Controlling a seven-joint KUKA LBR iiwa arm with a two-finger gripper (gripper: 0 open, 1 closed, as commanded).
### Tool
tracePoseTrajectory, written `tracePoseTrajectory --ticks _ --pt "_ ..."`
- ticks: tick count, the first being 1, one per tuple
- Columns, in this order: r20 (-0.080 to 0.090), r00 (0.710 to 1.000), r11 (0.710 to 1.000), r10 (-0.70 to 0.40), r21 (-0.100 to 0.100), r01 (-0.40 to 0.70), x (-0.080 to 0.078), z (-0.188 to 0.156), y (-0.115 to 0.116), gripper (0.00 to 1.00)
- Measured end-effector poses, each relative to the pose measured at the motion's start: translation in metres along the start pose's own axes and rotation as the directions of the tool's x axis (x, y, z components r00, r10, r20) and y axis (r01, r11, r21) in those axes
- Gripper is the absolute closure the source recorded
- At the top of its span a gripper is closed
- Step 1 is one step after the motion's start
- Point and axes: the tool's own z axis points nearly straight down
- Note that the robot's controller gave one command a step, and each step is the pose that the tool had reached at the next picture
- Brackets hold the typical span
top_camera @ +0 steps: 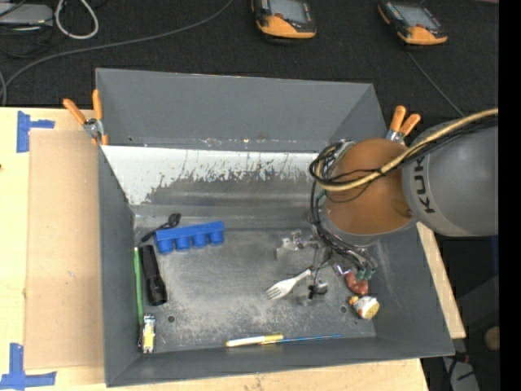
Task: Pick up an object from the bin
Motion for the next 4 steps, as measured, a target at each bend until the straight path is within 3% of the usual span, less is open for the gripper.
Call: tracePoseTrajectory --ticks 1,2,3,4 --pt "-0.002 0.971 0.971 0.241 -0.001 -0.241 0.005 0.015 0.01 1.0" --pt "-0.002 0.971 0.971 0.241 -0.001 -0.241 0.005 0.015 0.01 1.0" --pt "-0.013 0.97 0.971 0.241 -0.001 -0.241 0.008 0.002 0.012 1.0" --pt "-0.004 0.97 0.97 0.241 -0.001 -0.241 0.005 -0.029 0.011 1.0"
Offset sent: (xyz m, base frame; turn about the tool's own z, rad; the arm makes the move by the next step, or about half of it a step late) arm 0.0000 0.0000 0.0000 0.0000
